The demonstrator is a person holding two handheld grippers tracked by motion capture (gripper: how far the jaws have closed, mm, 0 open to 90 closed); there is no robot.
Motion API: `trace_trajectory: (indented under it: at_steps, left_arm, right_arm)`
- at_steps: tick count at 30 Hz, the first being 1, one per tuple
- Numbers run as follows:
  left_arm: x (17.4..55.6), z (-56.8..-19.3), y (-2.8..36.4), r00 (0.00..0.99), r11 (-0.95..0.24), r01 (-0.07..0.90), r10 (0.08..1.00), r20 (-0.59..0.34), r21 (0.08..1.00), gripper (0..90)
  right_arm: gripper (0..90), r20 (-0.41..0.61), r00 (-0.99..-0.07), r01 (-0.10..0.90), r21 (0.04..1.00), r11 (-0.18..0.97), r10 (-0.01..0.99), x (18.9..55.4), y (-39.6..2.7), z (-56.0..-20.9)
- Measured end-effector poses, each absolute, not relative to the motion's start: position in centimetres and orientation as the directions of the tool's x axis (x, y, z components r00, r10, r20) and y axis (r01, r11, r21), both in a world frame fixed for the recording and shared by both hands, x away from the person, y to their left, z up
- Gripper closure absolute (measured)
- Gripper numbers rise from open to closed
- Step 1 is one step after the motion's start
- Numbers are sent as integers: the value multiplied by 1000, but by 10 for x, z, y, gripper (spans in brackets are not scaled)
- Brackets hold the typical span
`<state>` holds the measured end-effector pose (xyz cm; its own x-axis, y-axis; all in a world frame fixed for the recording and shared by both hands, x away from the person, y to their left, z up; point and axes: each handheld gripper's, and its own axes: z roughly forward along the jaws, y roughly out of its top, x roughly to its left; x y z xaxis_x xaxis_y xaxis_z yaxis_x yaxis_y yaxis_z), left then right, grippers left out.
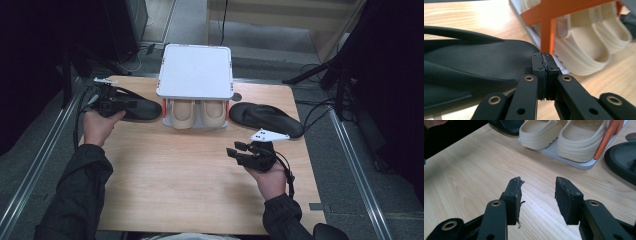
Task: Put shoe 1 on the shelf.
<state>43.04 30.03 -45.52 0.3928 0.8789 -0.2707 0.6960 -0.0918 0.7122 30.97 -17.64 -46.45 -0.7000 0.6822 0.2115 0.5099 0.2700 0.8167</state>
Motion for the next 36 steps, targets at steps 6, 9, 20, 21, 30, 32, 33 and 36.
trace_trajectory:
  at_steps: [6, 9, 20, 21, 30, 32, 33, 36]
  left_arm:
    - [444, -470, 300, 383, -89, 719, 878, -287, 689, 900]
    - [450, -480, 301, 363, -72, 728, 884, -294, 682, 900]
    - [463, -503, 303, 326, -71, 735, 909, -259, 674, 900]
    - [464, -504, 303, 326, -76, 737, 911, -254, 672, 900]
    - [468, -517, 299, 314, -93, 755, 920, -233, 649, 900]
    - [469, -518, 298, 308, -84, 754, 921, -239, 651, 900]
    - [469, -518, 298, 309, -84, 754, 921, -239, 652, 900]
    - [467, -519, 301, 306, -68, 757, 916, -260, 650, 900]
  right_arm:
    - [574, 216, -684, 523, 811, 262, 697, 307, -182, -468]
    - [574, 213, -680, 522, 813, 259, 702, 306, -184, -468]
    - [574, 212, -672, 530, 807, 261, 710, 301, -185, -471]
    - [574, 211, -672, 529, 808, 261, 710, 300, -185, -471]
    - [574, 206, -665, 527, 810, 256, 718, 300, -189, -470]
    - [574, 207, -665, 529, 809, 257, 718, 301, -189, -470]
    - [574, 207, -666, 529, 809, 258, 717, 301, -189, -470]
    - [574, 205, -670, 526, 810, 261, 713, 302, -188, -470]
